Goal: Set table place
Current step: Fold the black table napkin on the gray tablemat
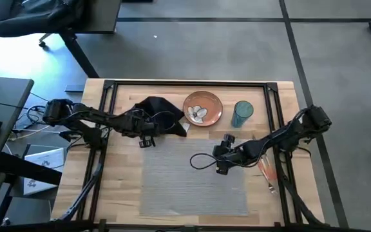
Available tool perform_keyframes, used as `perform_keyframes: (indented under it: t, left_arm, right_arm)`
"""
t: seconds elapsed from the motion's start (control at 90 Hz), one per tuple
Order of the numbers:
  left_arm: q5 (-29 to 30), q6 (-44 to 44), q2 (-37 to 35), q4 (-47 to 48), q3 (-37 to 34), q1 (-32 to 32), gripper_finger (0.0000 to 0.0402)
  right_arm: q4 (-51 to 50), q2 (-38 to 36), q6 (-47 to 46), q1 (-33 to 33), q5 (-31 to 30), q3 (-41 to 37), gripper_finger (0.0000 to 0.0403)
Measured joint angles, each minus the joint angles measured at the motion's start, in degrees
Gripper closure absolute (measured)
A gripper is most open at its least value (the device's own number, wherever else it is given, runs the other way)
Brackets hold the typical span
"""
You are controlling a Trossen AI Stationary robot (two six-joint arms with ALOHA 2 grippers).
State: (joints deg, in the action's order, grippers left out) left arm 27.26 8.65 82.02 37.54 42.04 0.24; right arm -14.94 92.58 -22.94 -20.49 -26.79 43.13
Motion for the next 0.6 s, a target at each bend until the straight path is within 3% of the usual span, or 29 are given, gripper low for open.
perform_keyframes:
  t: [0.322,0.444,0.6]
  left_arm:
    - [-1.1,7.7,-0.8,13.0,16.8,-13.5,0.0401]
    - [1.8,8.7,-0.7,14.0,16.2,-15.3,0.0395]
    - [-2.4,6.3,-0.7,3.8,10.9,-13.3,0.0358]
  right_arm:
    - [16.3,0.0,12.8,0.4,-0.8,0.0,0.0190]
    - [22.9,0.0,17.1,0.9,-0.8,0.1,0.0190]
    - [23.6,0.0,14.4,2.1,-0.9,0.1,0.0190]
